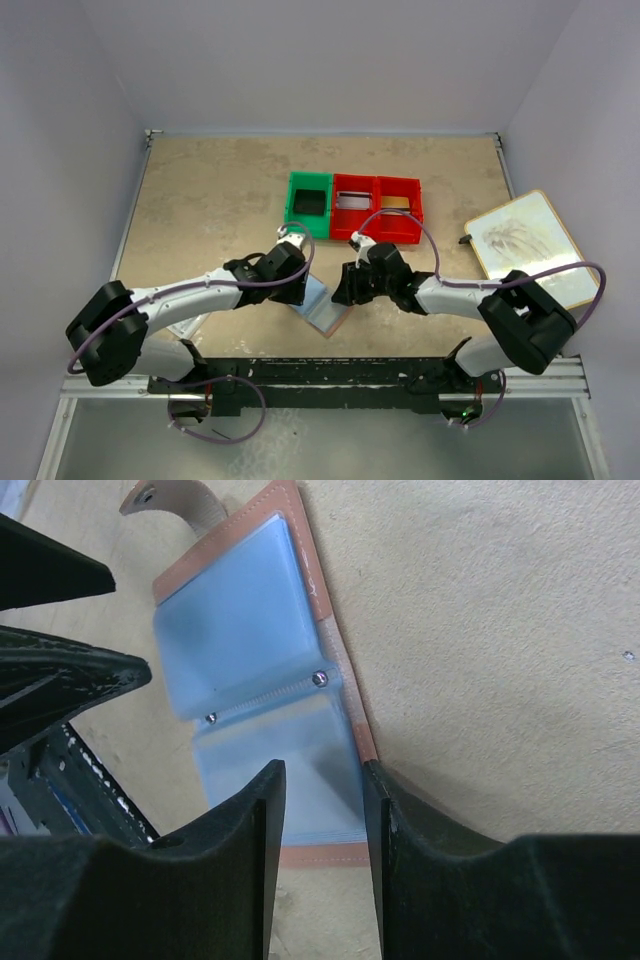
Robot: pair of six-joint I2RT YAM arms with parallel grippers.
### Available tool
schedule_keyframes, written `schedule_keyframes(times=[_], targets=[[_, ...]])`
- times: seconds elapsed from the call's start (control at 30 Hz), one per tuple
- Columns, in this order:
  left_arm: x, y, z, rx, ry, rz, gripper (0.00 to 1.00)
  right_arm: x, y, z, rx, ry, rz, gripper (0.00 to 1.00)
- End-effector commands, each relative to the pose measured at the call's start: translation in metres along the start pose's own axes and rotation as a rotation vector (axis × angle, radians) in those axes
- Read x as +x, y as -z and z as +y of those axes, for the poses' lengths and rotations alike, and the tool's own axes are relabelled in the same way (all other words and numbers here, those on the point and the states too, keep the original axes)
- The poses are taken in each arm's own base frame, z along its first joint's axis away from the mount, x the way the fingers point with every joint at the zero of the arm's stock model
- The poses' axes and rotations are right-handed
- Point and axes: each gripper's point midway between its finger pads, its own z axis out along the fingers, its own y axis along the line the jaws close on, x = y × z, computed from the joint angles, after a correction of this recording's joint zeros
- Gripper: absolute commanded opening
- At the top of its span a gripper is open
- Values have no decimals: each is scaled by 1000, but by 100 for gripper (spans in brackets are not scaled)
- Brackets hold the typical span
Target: Take the credit cards out of the card holder
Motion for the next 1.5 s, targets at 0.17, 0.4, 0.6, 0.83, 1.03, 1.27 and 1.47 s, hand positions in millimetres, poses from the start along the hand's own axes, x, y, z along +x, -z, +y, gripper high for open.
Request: schedule_keyframes(times=[0.17, 0.4, 0.6, 0.83, 1.03, 1.27, 1.47], targets=[[0, -12, 7, -90, -35, -9, 49, -15, 2, 21, -82, 30, -29, 39], [14, -20, 17, -159, -83, 21, 43, -14, 6, 27, -110, 21, -28, 39], [16, -21, 19, -182, -101, 21, 41, -16, 9, 28, -104, 13, -31, 39], [13, -20, 16, -181, -103, 8, 38, -15, 7, 29, -108, 20, -14, 39], [13, -19, 16, -179, -102, 7, 38, -10, -1, 20, -55, 19, 19, 39], [12, -18, 14, -176, -104, 2, 37, -9, -8, 15, -21, 24, 31, 39], [13, -17, 14, -181, -106, 4, 37, -15, -6, 24, -42, 35, 13, 39]])
